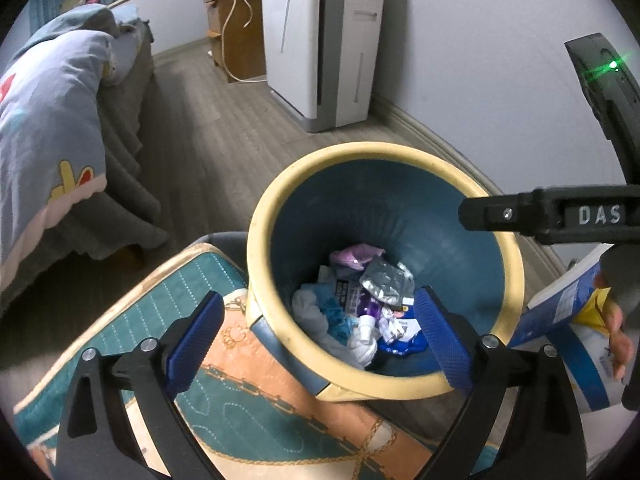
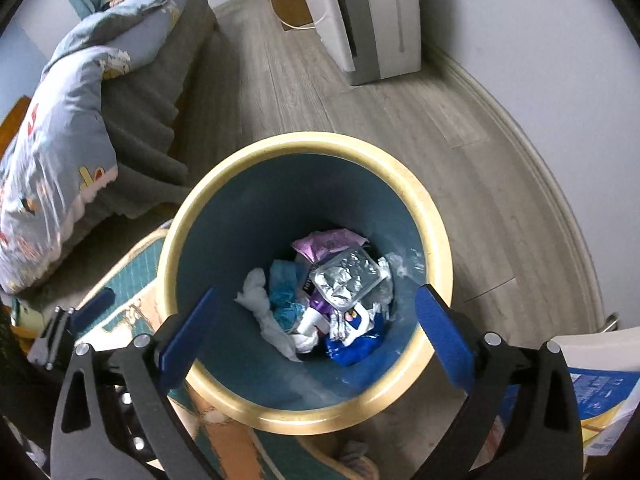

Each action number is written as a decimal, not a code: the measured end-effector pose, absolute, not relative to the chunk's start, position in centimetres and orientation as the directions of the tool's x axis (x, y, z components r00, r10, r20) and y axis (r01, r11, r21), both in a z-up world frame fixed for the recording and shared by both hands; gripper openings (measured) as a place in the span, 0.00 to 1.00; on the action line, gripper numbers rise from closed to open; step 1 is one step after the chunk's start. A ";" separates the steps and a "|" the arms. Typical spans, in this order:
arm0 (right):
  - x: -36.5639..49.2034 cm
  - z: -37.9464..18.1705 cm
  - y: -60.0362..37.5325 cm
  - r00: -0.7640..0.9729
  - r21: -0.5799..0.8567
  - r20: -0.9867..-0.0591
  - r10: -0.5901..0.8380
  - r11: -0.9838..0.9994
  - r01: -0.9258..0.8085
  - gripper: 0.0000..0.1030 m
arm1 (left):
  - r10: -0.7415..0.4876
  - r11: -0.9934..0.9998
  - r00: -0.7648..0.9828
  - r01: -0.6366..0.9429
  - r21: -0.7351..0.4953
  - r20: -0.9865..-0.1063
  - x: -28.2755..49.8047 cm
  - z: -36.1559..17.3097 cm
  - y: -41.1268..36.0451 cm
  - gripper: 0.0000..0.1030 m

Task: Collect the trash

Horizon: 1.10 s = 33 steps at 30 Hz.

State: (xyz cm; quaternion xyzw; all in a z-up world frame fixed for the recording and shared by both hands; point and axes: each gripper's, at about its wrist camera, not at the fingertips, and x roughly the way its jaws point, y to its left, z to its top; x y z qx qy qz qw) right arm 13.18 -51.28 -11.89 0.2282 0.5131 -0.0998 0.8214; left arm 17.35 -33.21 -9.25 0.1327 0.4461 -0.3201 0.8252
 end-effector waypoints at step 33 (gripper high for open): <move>-2.2 0.4 -43.5 0.651 0.186 -0.754 -0.090 0.921 0.343 0.94 | -0.400 0.839 0.532 0.541 -0.064 -0.746 6.2 3.5 -21.9 0.95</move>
